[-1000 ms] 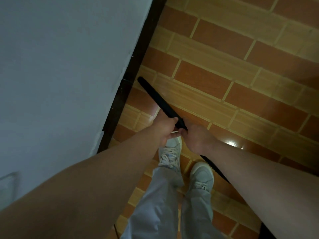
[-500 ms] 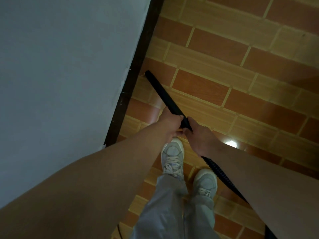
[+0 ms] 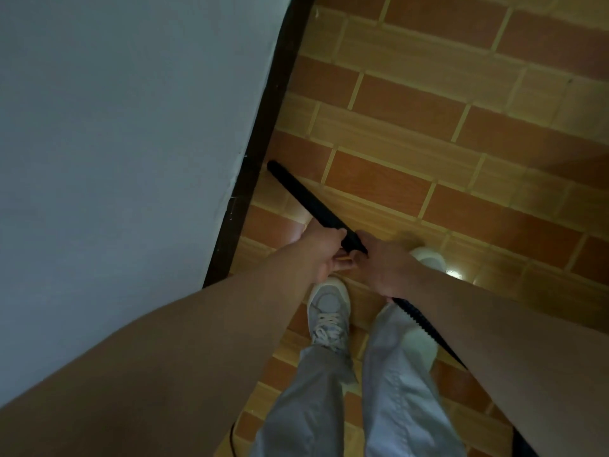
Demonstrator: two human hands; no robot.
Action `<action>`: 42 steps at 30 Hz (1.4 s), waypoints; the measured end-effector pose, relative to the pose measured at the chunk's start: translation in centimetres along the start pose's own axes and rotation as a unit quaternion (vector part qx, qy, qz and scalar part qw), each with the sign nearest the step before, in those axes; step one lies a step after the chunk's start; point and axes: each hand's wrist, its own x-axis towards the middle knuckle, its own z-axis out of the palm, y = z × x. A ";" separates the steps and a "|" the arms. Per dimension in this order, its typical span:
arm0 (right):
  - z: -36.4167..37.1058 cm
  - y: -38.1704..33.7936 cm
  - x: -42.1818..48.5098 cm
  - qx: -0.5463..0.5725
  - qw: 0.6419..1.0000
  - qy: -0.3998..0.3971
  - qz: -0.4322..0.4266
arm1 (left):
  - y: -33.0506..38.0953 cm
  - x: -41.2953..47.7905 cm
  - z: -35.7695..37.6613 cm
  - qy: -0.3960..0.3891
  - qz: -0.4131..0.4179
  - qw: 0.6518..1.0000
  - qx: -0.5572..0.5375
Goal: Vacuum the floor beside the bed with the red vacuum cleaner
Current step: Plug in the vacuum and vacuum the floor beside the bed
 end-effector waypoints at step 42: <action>-12.1 2.8 2.9 0.341 0.936 -0.019 0.084 | 11.3 2.2 10.1 0.017 0.029 0.998 0.052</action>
